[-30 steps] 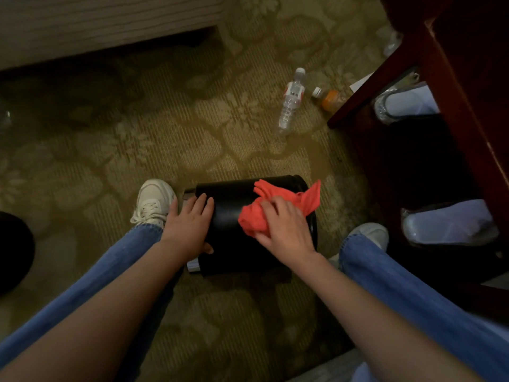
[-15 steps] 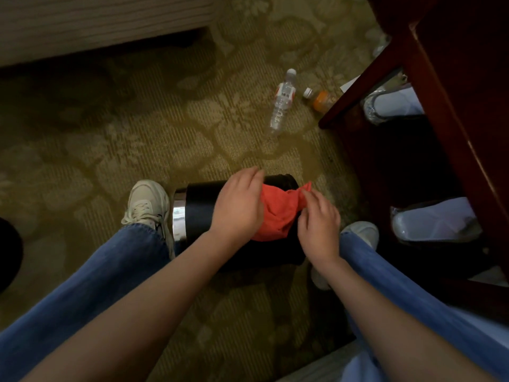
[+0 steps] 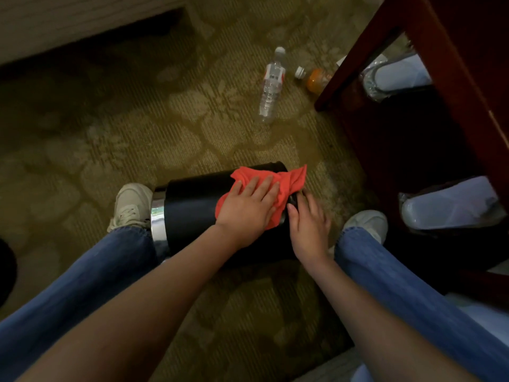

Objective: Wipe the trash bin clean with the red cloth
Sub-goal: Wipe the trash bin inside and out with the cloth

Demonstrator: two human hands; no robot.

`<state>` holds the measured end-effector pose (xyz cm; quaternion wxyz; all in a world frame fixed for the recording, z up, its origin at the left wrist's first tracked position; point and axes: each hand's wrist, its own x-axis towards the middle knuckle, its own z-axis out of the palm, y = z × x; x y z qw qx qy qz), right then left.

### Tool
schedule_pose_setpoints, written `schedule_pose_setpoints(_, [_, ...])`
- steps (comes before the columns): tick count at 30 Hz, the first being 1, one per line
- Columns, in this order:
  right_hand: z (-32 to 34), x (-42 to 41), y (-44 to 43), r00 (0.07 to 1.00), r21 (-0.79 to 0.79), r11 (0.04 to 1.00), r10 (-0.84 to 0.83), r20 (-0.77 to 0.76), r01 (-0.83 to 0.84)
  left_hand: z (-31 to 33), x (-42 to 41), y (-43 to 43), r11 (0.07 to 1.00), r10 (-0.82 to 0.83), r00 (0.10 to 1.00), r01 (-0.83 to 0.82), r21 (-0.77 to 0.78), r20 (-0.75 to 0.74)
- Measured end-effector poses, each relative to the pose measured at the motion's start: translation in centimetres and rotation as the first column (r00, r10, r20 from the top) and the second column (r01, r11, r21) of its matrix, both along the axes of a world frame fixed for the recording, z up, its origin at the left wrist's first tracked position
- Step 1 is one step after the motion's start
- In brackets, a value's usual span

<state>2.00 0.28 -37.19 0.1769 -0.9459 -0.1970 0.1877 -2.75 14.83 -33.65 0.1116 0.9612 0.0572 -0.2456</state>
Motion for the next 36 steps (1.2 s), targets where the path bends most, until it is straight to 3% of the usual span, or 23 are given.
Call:
schedule_pose_setpoints(9, [-1.4, 0.7, 0.4, 1.000, 0.176, 0.984, -0.024, 0.006, 0.023, -1.5, 4.6, 1.5, 0.987, 0.130, 0.991, -0.129, -0.096, 0.012])
schedule_pose_setpoints(15, [-1.5, 1.6, 1.1, 0.970, 0.212, 0.969, -0.079, -0.228, 0.129, -1.9, 7.4, 3.6, 0.928, 0.266, 0.956, -0.289, -0.234, -0.124])
schedule_pose_setpoints(19, [-1.0, 1.5, 0.2, 0.896, 0.237, 0.940, -0.128, -0.426, 0.247, -0.8, 5.2, 3.1, 0.950, 0.193, 0.978, -0.206, -0.236, -0.079])
schedule_pose_setpoints(22, [-0.8, 1.1, -0.5, 0.848, 0.205, 0.934, -0.155, -0.507, 0.293, 0.3, 2.3, 1.6, 0.979, 0.126, 0.989, -0.137, -0.152, -0.077])
schedule_pose_setpoints(26, [-1.0, -0.1, 0.2, 0.845, 0.285, 0.891, -0.174, -0.506, 0.354, 0.6, 1.2, -0.2, 0.988, 0.143, 0.986, -0.148, -0.044, -0.090])
schedule_pose_setpoints(32, [-1.8, -0.3, 1.2, 0.840, 0.348, 0.847, -0.190, -0.508, 0.402, -1.1, 4.5, 0.6, 0.964, 0.246, 0.965, -0.254, -0.083, -0.096])
schedule_pose_setpoints(36, [-2.3, 0.0, 1.6, 0.822, 0.329, 0.846, -0.200, -0.533, 0.419, -1.5, 7.0, 3.4, 0.945, 0.259, 0.935, -0.297, -0.136, -0.241])
